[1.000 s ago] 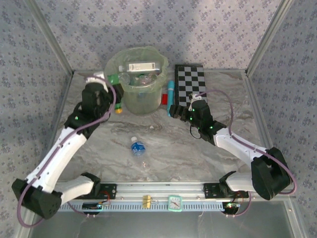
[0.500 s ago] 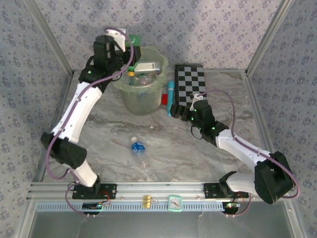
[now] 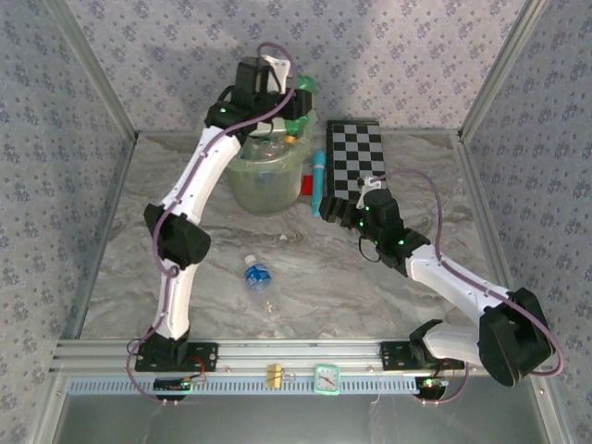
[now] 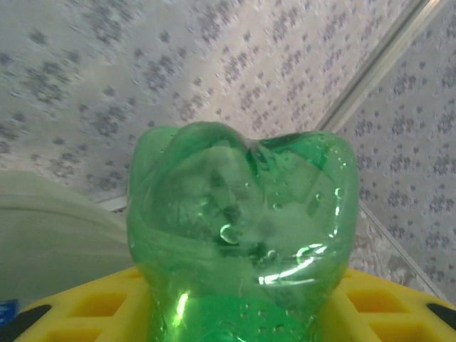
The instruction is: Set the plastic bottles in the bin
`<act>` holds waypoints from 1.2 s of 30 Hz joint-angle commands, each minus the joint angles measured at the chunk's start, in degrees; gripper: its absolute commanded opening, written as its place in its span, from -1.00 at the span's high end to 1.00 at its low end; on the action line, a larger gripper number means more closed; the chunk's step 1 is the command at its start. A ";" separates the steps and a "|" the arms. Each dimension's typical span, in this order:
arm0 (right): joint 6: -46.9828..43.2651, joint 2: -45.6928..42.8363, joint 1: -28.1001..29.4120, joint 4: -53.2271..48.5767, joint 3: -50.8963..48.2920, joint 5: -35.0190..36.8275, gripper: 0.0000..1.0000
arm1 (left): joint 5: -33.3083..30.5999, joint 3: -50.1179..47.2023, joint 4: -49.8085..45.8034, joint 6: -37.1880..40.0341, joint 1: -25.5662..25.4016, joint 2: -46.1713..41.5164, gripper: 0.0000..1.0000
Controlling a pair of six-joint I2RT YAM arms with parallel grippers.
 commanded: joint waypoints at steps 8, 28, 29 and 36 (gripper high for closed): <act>0.73 -2.70 -0.20 -1.13 -1.66 1.66 -1.00 | -6.23 2.02 -6.75 0.98 -1.28 1.04 0.00; 0.52 -2.94 -0.26 -0.99 -1.24 0.99 -0.99 | -15.61 -13.98 0.00 -1.75 -1.39 -16.64 -0.82; 0.51 -3.00 -0.29 -0.96 -1.13 1.01 -1.00 | -16.11 -16.78 1.57 -1.88 -1.37 -18.79 -0.84; 0.12 -2.76 -0.31 -1.80 -0.21 0.46 -1.00 | -19.48 -38.85 9.75 -2.19 -1.42 -34.68 -0.89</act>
